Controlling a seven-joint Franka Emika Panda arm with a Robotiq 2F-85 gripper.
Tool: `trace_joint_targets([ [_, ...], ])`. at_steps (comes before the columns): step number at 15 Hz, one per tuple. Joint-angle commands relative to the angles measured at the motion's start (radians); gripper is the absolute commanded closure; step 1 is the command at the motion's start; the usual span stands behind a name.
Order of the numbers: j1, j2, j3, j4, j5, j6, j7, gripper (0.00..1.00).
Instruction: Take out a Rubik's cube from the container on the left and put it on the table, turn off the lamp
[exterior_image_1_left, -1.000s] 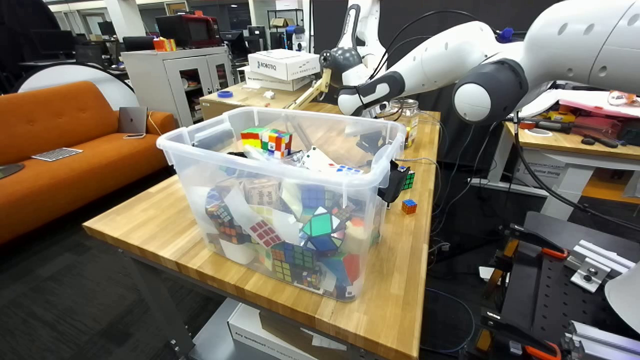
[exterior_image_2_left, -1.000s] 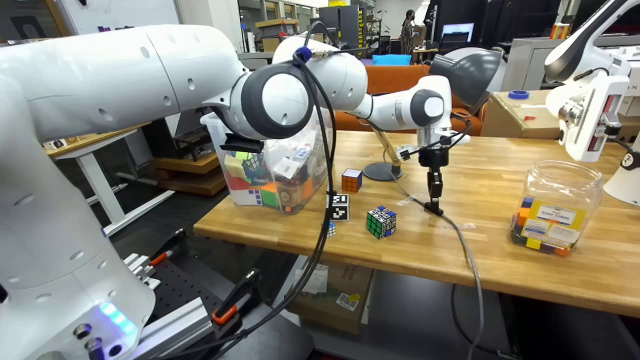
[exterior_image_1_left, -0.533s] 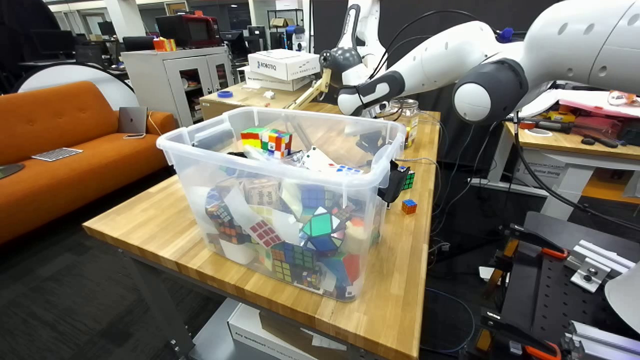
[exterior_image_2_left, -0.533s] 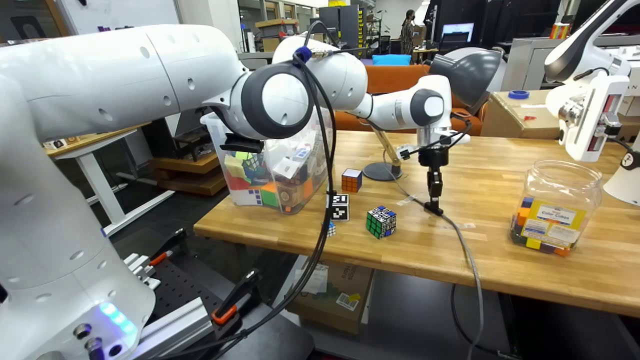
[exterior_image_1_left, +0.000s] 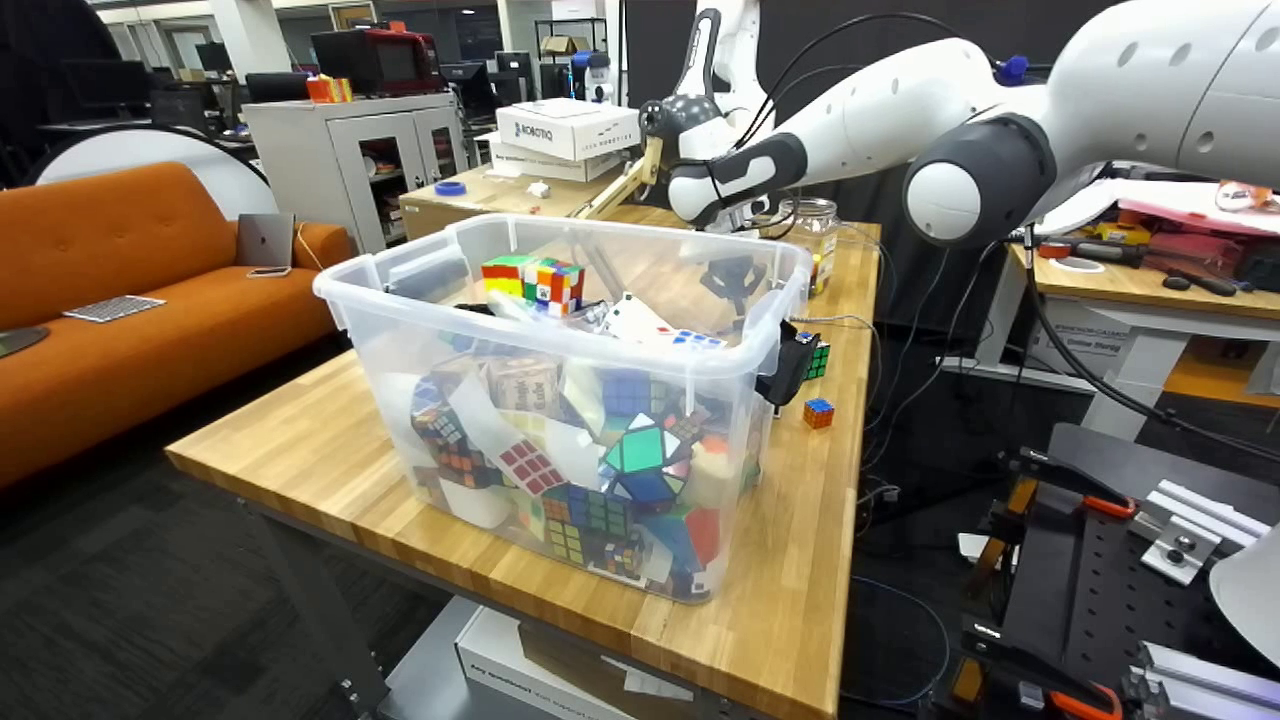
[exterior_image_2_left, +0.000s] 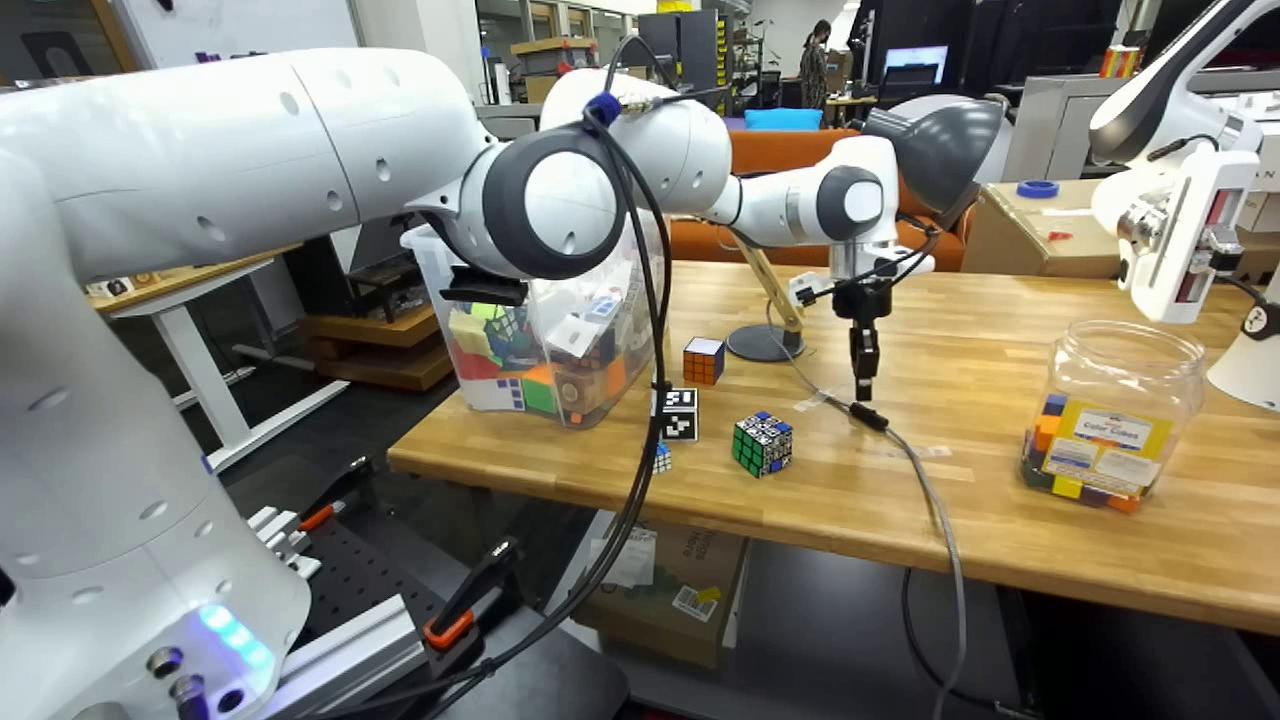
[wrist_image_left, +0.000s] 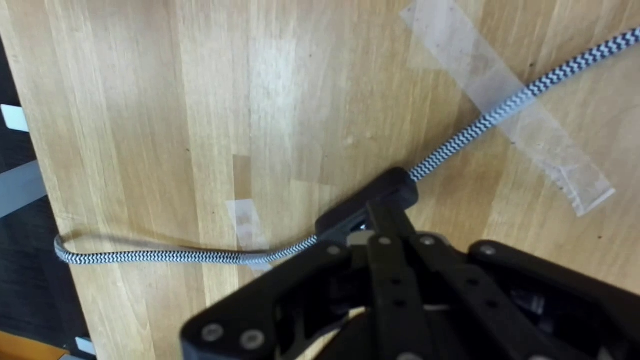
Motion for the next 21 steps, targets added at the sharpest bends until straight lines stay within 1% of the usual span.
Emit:
trace_joint_targets([
  [1, -0.013, 0.0, 0.021, 0.018, 0.01, 0.01, -0.002, 1.0],
  [17, -0.033, 0.0, 0.014, 0.023, 0.005, 0.016, 0.012, 1.0],
  [21, -0.039, 0.0, 0.027, 0.027, 0.017, 0.002, 0.007, 1.0],
])
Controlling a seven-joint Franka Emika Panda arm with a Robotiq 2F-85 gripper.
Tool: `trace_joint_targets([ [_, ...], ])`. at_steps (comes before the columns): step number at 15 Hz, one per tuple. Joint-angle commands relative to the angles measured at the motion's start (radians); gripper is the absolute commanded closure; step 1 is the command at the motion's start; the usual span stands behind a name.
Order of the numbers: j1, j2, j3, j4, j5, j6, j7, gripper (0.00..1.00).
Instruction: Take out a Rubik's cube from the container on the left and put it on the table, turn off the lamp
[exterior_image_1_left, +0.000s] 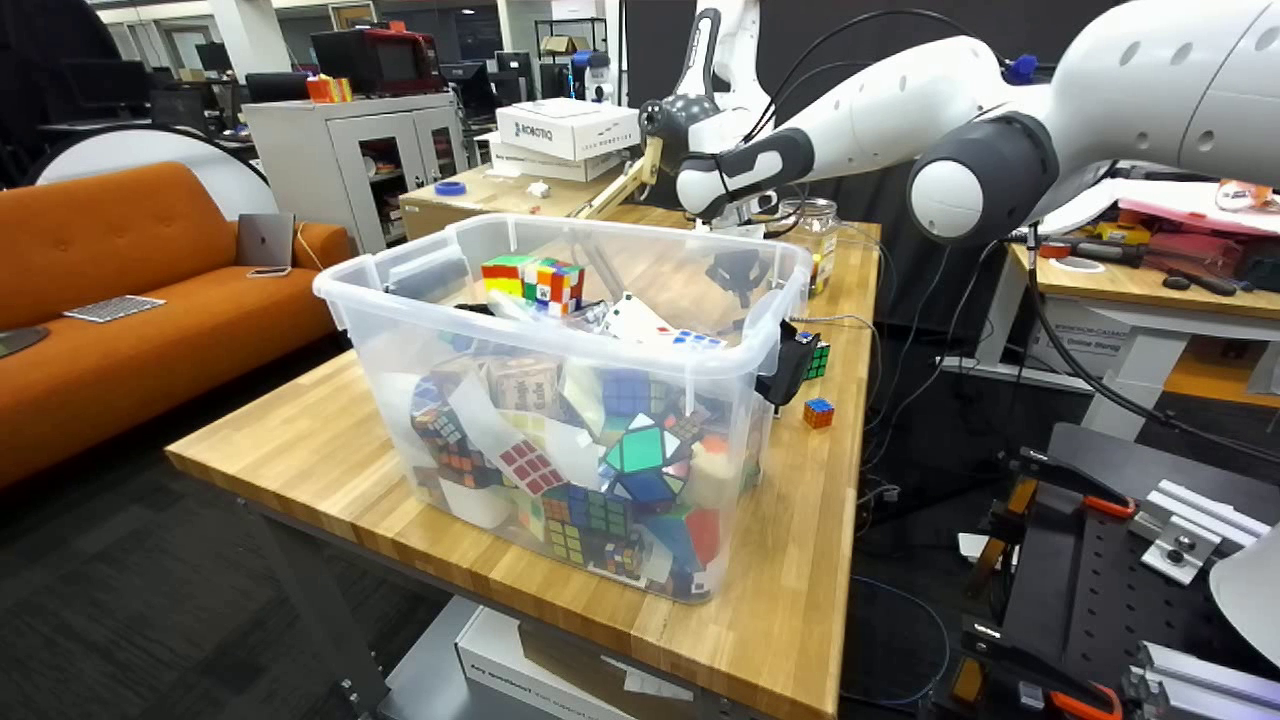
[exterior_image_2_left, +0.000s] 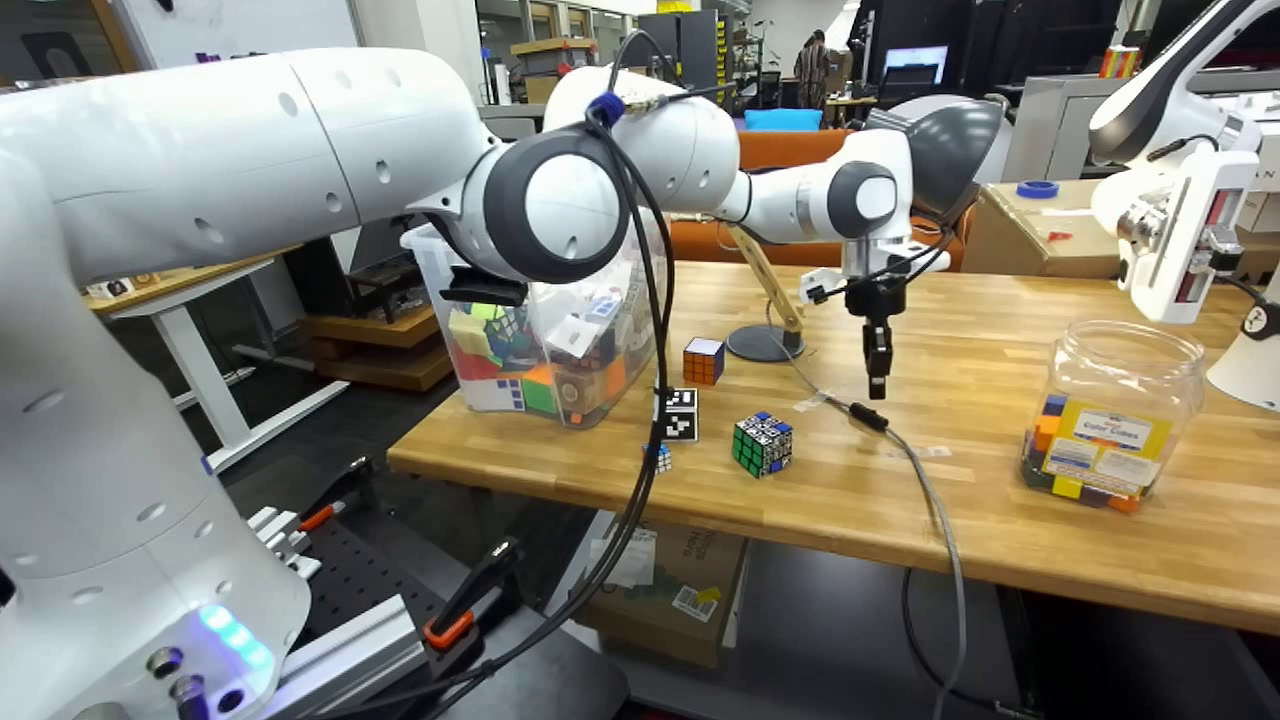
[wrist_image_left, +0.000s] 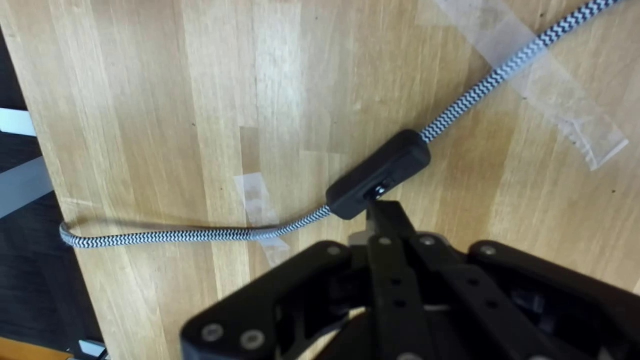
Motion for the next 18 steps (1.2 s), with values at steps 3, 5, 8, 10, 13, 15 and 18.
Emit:
trace_joint_targets([
  [3, -0.003, 0.0, 0.007, 0.004, -0.002, -0.004, 0.0, 0.99],
  [5, -0.003, 0.0, 0.008, 0.004, -0.002, -0.004, 0.0, 0.99],
  [8, -0.003, 0.0, 0.009, 0.004, -0.002, -0.004, 0.0, 0.99],
  [10, -0.003, 0.0, 0.009, 0.004, -0.002, -0.004, 0.0, 1.0],
  [13, -0.004, 0.0, 0.013, 0.002, 0.002, 0.007, -0.002, 1.0],
  [15, 0.0, 0.0, 0.012, -0.001, -0.001, 0.013, -0.004, 1.0],
  [18, 0.001, 0.001, 0.008, -0.011, -0.005, 0.018, 0.001, 1.0],
])
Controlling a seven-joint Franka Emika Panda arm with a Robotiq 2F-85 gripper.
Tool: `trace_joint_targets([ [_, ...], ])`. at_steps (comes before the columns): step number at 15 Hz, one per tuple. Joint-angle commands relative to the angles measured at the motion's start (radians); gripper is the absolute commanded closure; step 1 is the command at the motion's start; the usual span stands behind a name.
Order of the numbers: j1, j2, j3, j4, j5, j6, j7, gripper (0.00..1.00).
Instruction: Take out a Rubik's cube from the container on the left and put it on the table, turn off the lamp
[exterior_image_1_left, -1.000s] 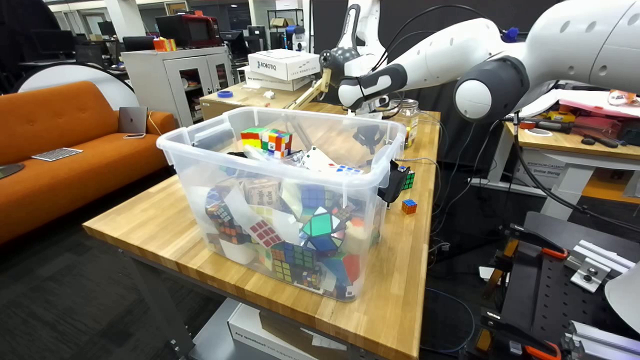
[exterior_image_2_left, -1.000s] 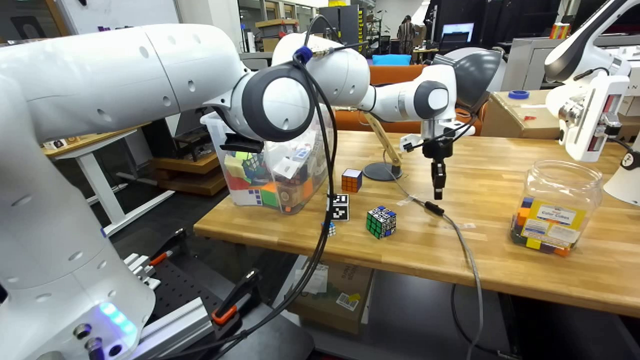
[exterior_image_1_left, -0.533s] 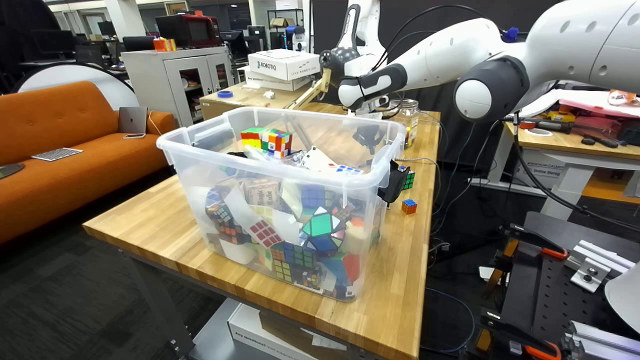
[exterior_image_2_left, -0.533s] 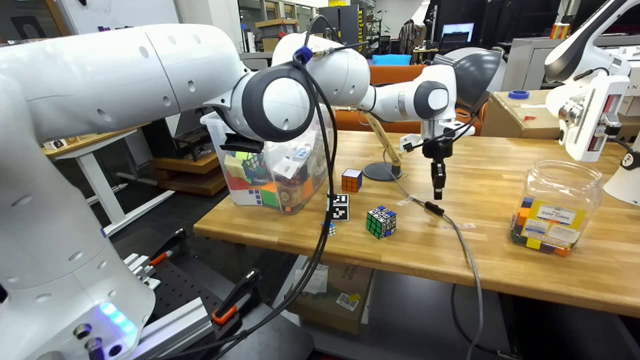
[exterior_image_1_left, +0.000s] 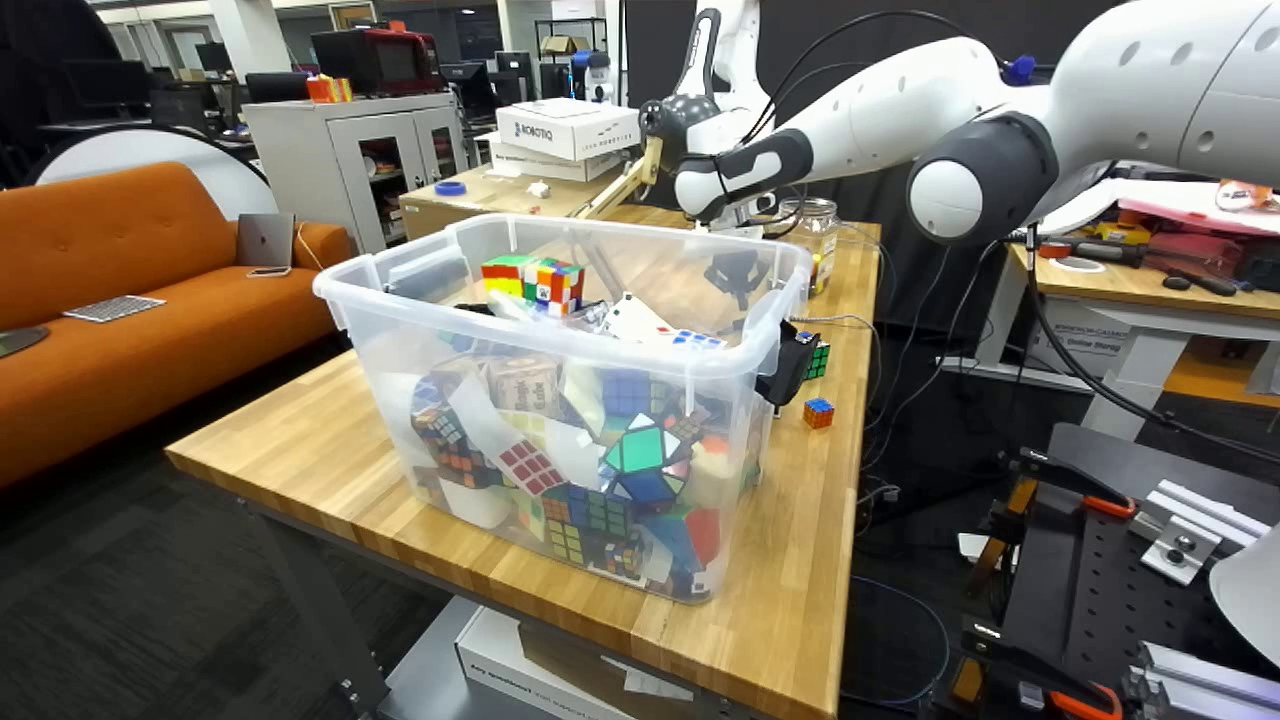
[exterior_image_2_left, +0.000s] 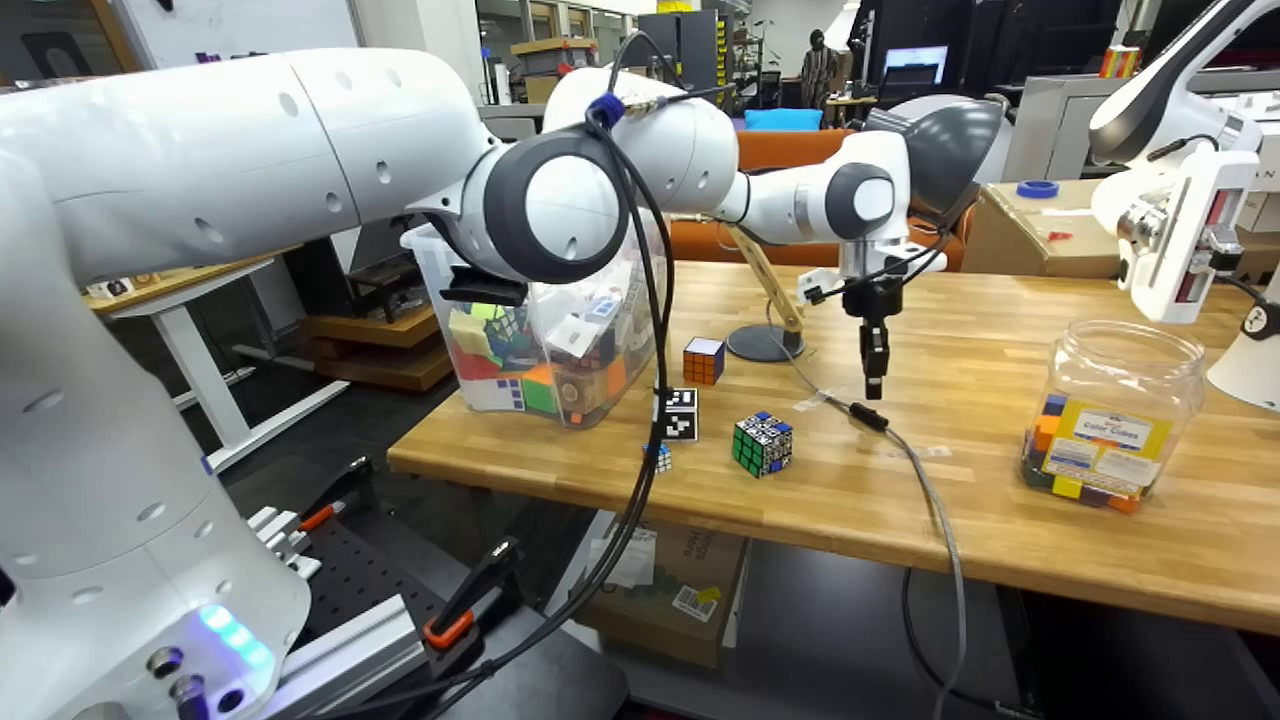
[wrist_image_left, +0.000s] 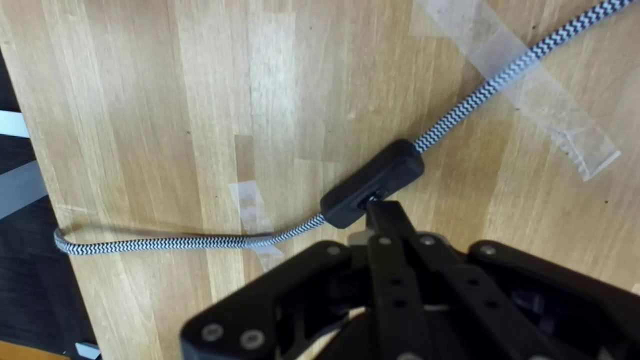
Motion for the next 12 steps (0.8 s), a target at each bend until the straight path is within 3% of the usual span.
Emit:
trace_joint_targets([
  [1, -0.003, 0.001, 0.002, -0.009, -0.006, 0.016, 0.001, 1.0],
  [12, -0.011, 0.002, -0.005, -0.029, -0.01, 0.028, -0.002, 1.0],
])
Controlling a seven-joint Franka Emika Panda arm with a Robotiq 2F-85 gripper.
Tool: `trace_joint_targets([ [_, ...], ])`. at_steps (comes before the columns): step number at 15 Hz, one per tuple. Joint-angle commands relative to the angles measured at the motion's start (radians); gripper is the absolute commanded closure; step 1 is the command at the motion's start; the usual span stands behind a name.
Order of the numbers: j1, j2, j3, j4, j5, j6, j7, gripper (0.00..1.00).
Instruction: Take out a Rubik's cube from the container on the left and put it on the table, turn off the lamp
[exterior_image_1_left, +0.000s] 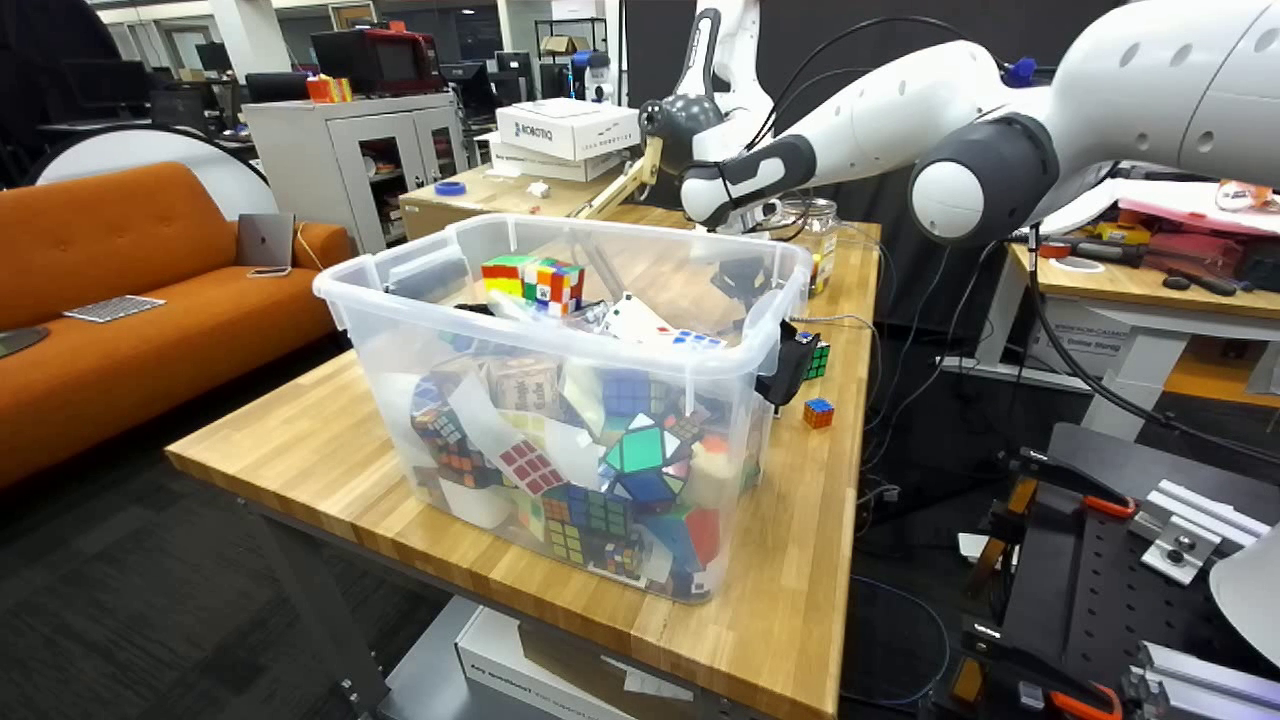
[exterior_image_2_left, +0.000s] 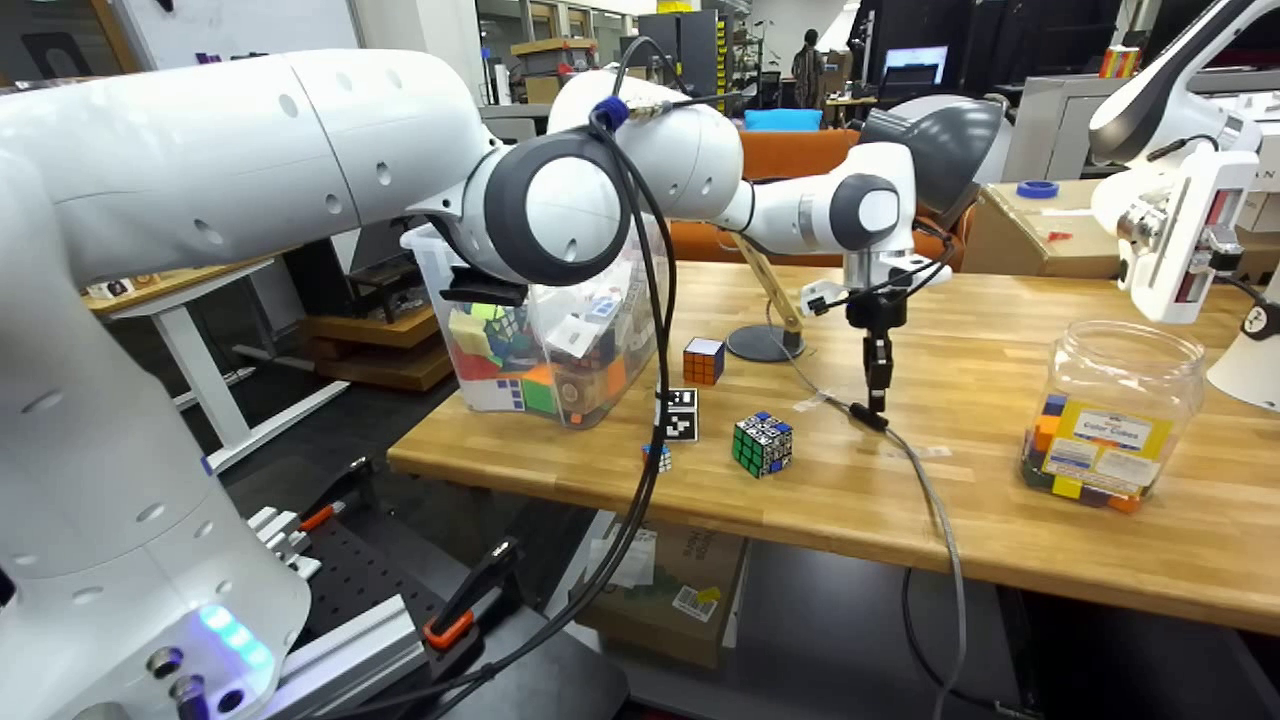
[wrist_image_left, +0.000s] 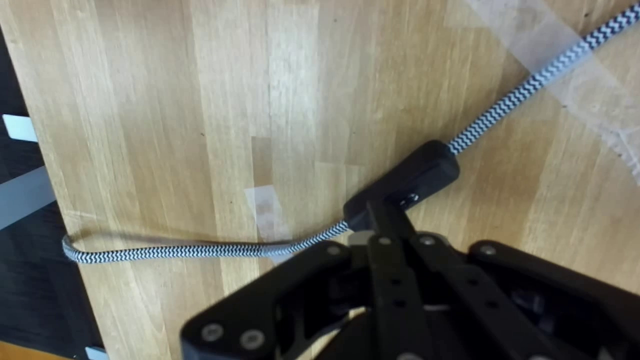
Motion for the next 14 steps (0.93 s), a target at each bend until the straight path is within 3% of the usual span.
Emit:
trace_joint_targets([
  [1, 0.0, 0.0, 0.0, -0.003, -0.008, 0.022, -0.003, 1.0],
  [14, -0.001, 0.0, 0.002, -0.022, -0.008, 0.065, -0.012, 1.0],
])
